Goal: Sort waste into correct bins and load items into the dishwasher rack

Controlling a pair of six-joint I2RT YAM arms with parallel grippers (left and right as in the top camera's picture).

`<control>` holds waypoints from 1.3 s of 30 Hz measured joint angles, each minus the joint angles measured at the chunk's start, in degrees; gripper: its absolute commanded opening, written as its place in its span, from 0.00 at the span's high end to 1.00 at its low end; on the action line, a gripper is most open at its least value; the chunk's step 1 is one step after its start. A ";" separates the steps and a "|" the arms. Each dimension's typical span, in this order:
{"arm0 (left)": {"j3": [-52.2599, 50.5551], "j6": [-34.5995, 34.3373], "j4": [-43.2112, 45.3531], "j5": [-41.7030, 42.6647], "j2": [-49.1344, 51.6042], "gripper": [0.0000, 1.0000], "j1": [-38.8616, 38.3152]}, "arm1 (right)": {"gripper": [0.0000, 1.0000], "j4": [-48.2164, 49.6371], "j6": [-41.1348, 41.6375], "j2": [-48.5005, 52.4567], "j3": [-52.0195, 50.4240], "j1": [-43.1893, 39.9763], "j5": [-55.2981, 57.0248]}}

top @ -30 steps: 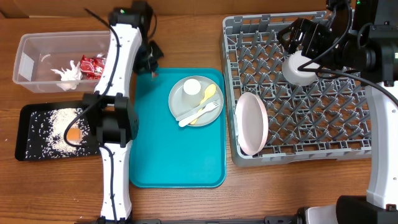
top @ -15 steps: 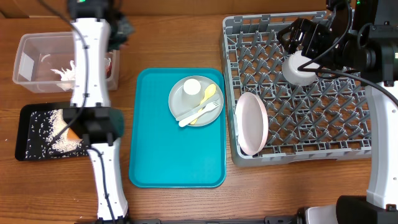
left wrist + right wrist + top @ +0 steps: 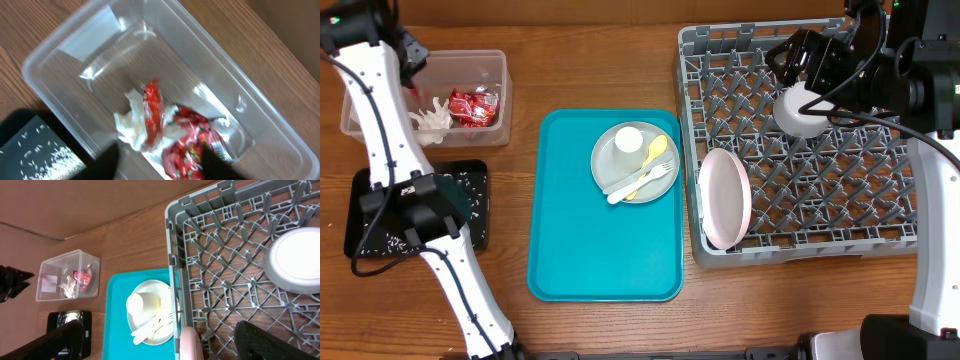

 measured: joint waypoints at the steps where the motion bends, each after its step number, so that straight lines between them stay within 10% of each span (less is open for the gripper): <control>1: 0.00 0.37 0.39 -0.02 0.00 0.08 0.46 | 0.00 -0.02 0.02 0.00 0.00 0.00 0.00; 19: 1.88 3.48 -7.04 11.91 -1.92 0.00 2.58 | 0.00 -0.02 0.00 0.00 0.00 0.00 0.00; 39: -3.78 13.09 -14.34 28.63 -30.71 0.00 -8.37 | 0.00 -0.02 0.00 0.00 0.00 0.00 0.00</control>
